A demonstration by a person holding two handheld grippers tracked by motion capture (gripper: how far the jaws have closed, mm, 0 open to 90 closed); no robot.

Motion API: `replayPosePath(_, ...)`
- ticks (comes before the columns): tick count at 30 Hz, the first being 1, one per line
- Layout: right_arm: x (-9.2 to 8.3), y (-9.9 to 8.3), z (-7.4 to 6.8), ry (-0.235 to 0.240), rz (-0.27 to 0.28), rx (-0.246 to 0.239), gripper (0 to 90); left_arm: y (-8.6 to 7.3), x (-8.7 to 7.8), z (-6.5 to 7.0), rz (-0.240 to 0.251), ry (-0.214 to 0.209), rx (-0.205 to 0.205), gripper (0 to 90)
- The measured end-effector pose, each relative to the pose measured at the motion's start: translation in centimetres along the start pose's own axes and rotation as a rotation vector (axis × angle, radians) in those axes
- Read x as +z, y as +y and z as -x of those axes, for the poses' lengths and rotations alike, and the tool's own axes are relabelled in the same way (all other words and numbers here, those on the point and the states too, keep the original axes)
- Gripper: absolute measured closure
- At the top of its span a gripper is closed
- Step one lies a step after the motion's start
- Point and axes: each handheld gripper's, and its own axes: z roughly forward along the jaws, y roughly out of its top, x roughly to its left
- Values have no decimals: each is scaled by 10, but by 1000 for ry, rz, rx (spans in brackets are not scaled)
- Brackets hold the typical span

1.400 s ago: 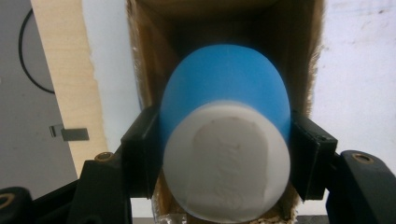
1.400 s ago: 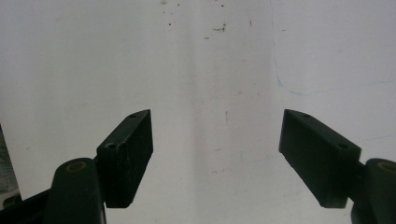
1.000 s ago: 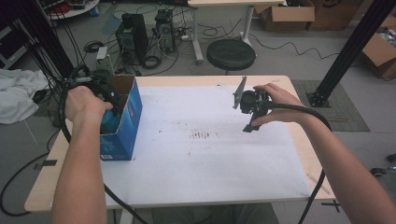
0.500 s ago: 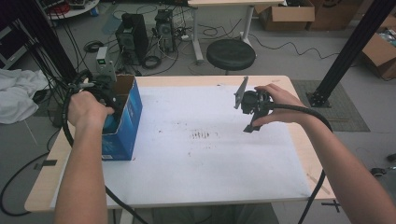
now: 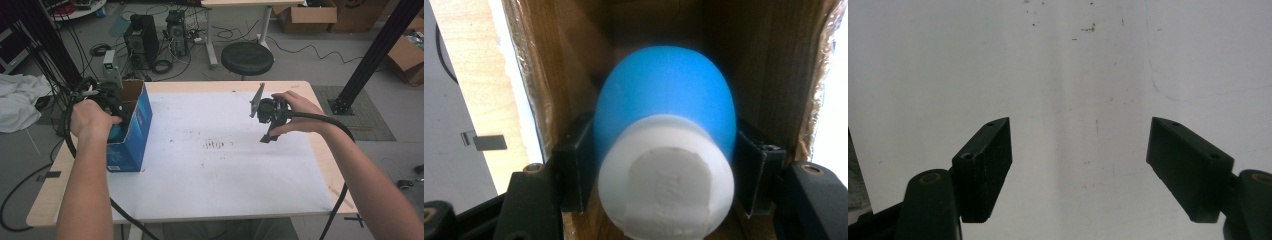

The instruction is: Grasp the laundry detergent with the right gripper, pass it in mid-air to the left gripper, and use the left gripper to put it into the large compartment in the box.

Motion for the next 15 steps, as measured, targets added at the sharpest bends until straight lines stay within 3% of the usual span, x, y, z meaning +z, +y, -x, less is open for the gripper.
replayPosePath(15,-2,-6,0,-3,0,12,263,0,1,4,-13,7,-4,333)
